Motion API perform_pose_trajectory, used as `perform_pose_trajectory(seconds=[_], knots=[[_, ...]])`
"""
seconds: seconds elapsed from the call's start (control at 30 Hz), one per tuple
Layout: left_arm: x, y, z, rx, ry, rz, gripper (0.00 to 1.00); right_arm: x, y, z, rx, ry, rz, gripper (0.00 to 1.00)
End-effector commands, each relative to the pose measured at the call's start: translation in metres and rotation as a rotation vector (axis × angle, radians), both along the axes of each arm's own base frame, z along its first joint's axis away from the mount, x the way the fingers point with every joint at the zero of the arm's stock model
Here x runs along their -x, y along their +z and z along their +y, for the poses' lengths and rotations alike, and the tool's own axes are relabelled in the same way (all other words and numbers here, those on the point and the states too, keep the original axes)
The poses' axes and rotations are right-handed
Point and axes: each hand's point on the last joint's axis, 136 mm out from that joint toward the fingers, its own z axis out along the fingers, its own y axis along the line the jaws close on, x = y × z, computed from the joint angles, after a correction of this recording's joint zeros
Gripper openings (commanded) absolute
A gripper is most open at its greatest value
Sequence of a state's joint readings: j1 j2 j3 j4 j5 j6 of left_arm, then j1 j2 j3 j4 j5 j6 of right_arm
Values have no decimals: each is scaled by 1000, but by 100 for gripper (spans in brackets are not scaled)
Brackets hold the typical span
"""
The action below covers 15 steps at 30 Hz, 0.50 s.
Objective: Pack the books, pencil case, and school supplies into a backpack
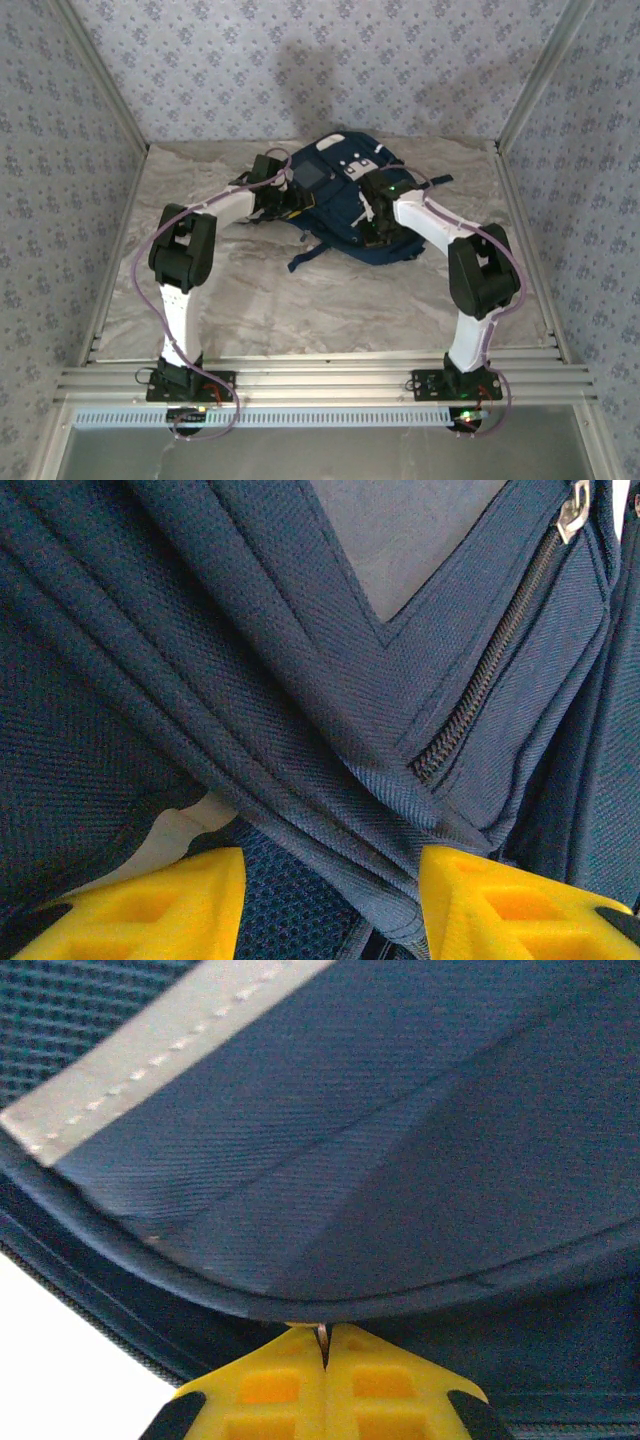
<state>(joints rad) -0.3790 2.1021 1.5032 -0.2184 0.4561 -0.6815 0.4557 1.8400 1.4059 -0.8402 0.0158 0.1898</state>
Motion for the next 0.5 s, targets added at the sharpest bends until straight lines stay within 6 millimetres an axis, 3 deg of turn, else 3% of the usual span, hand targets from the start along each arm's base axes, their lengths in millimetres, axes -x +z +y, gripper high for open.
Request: perform_pose_trajectory(seconds=[0.0,0.13,0.23,0.47], knots=[[-8,4,24,-29,62,1,50,14,23,0,-39,16,45,0],[4,39,20,52,88,-25,52,13,41,52,-179,58,27,0],[15,62,19,103,115,-40,52,13,47,79,-230,83,27,0],[41,76,4,213,160,-19,53,13,51,124,-339,115,38,0]])
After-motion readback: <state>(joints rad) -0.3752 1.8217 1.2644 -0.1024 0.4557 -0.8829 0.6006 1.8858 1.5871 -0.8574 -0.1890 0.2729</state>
